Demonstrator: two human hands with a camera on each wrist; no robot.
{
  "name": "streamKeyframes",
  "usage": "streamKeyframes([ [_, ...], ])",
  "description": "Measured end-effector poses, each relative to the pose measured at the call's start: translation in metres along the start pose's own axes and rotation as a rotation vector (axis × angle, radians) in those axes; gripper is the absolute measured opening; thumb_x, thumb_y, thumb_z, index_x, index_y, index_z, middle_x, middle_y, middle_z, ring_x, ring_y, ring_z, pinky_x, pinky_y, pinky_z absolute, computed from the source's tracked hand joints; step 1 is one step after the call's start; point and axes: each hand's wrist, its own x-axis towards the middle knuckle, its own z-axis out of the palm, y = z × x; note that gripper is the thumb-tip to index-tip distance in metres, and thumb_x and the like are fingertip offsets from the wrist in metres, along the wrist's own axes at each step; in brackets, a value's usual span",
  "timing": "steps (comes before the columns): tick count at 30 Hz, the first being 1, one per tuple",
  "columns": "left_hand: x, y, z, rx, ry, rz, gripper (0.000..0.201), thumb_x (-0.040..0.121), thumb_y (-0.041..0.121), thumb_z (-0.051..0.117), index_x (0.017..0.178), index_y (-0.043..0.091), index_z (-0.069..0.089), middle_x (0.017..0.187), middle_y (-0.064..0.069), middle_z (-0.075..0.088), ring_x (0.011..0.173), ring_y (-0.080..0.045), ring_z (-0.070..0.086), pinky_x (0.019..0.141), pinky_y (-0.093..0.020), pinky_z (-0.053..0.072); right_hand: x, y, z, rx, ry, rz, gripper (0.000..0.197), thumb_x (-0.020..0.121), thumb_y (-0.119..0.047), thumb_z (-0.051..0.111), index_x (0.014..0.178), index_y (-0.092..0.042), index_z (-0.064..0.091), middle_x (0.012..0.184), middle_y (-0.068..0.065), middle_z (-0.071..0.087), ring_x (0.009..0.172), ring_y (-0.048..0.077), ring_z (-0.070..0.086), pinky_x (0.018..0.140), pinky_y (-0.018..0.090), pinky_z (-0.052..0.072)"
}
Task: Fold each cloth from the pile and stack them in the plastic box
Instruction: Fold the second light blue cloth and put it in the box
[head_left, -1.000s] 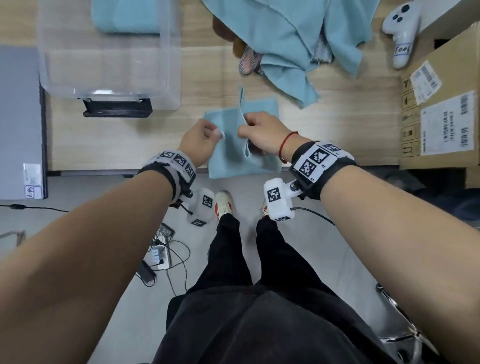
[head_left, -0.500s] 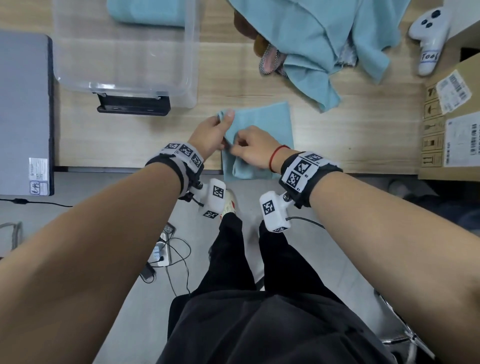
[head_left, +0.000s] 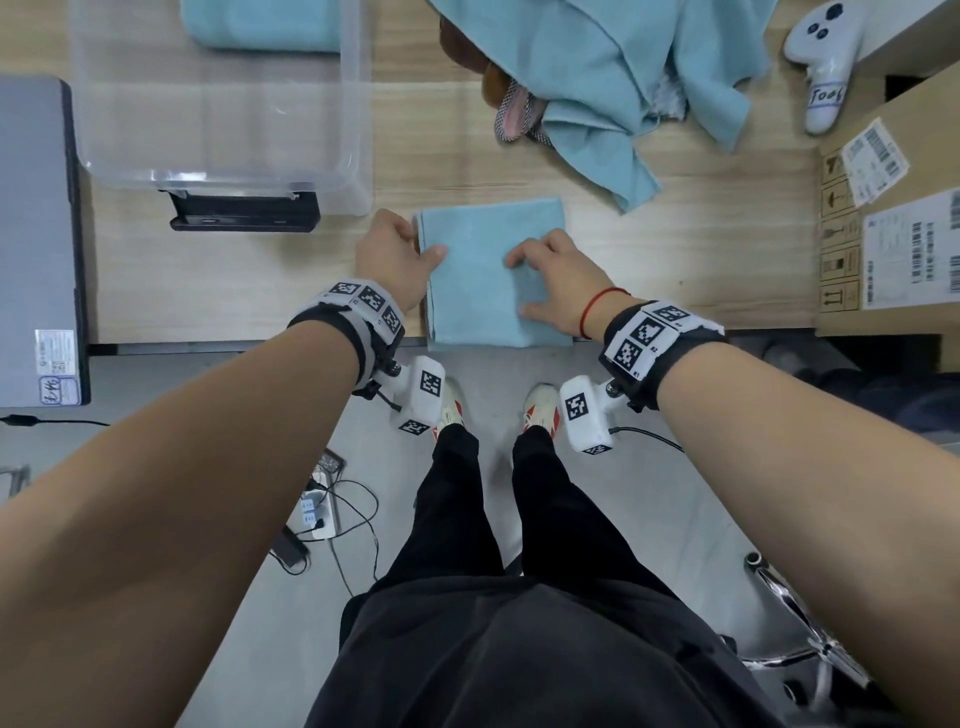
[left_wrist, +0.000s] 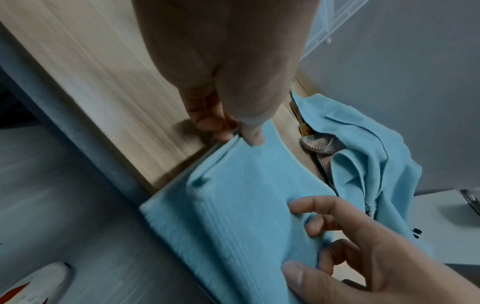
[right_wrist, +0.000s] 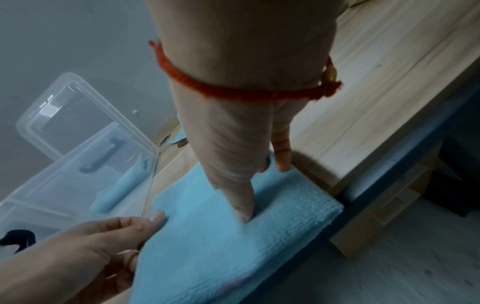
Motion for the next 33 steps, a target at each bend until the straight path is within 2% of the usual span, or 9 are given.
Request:
streamKeyframes([
  [5,-0.016,0.015,-0.006,0.031,-0.078,0.233,0.046,0.070,0.035,0.081,0.098,0.017,0.050,0.072,0.006,0.050,0.062,-0.010,0.046,0.058,-0.025,0.041,-0.005,-0.003,0.003,-0.028,0.070,0.024,0.053,0.078,-0.023,0.076,0.122,-0.025,0.047,0.121,0.004,0.038,0.097,0.024,0.055,0.084,0.032,0.047],
  [10,-0.022,0.008,-0.001,0.291,-0.422,0.350,0.029,0.066,0.017,0.083,0.087,0.020,0.064,0.085,0.004,0.057,0.068,-0.008,0.050,0.076,-0.033,0.051,-0.013,-0.007,0.004,-0.069,0.100,-0.089,0.049,0.075,-0.024,0.076,0.118,-0.020,0.053,0.116,0.006,0.046,0.104,0.026,0.052,0.087,0.041,0.048],
  [15,-0.023,0.000,0.003,0.350,-0.380,0.361,0.031,0.067,0.018,0.083,0.090,0.018,0.062,0.088,0.002,0.053,0.072,-0.013,0.049,0.070,-0.022,0.038,-0.035,-0.007,0.020,-0.317,-0.050,-0.166,0.066,0.063,-0.044,0.084,0.118,-0.027,0.050,0.119,0.001,0.044,0.109,0.023,0.043,0.088,0.038,0.044],
  [17,-0.022,0.003,0.001,0.367,-0.390,0.371,0.031,0.067,0.019,0.082,0.089,0.019,0.061,0.088,0.003,0.053,0.072,-0.013,0.048,0.071,-0.023,0.039,-0.040,-0.008,0.025,-0.410,-0.026,-0.158,0.073,0.060,-0.036,0.086,0.120,-0.028,0.047,0.121,0.001,0.043,0.110,0.023,0.042,0.085,0.037,0.043],
  [20,-0.024,0.006,-0.001,0.376,-0.415,0.383,0.032,0.067,0.019,0.081,0.091,0.020,0.061,0.089,0.003,0.052,0.073,-0.014,0.049,0.076,-0.029,0.046,-0.037,-0.009,0.027,-0.434,0.038,-0.162,0.056,0.069,-0.005,0.070,0.118,-0.024,0.050,0.118,0.003,0.046,0.108,0.026,0.045,0.079,0.037,0.043],
  [22,-0.027,0.008,-0.002,0.361,-0.433,0.389,0.031,0.067,0.024,0.080,0.093,0.022,0.061,0.090,0.004,0.053,0.073,-0.012,0.049,0.082,-0.035,0.049,-0.034,-0.010,0.023,-0.383,0.061,-0.149,0.042,0.075,-0.004,0.060,0.113,-0.021,0.055,0.114,0.004,0.051,0.107,0.028,0.048,0.077,0.038,0.044],
  [28,-0.044,0.028,-0.005,0.412,-0.452,0.455,0.059,0.061,0.078,0.059,0.099,0.033,0.059,0.099,0.016,0.060,0.092,-0.006,0.056,0.094,-0.040,0.038,-0.032,-0.005,0.005,-0.211,0.067,-0.006,0.027,0.083,-0.023,0.053,0.106,-0.027,0.066,0.103,0.006,0.068,0.096,0.033,0.060,0.075,0.035,0.047],
  [31,-0.048,0.039,-0.003,0.607,-0.529,0.544,0.069,0.062,0.082,0.060,0.105,0.029,0.054,0.094,0.012,0.059,0.084,-0.013,0.056,0.087,-0.038,0.038,-0.031,-0.001,-0.003,-0.132,0.043,0.008,0.020,0.084,-0.021,0.052,0.100,-0.022,0.065,0.095,0.012,0.068,0.092,0.036,0.060,0.070,0.032,0.044],
  [33,-0.046,0.041,-0.001,0.741,-0.526,0.601,0.061,0.067,0.067,0.070,0.105,0.023,0.050,0.090,0.007,0.057,0.079,-0.017,0.054,0.077,-0.034,0.036,-0.030,0.000,-0.009,-0.086,0.033,0.024,0.013,0.086,-0.019,0.052,0.094,-0.021,0.062,0.089,0.011,0.063,0.090,0.035,0.058,0.068,0.031,0.040],
])
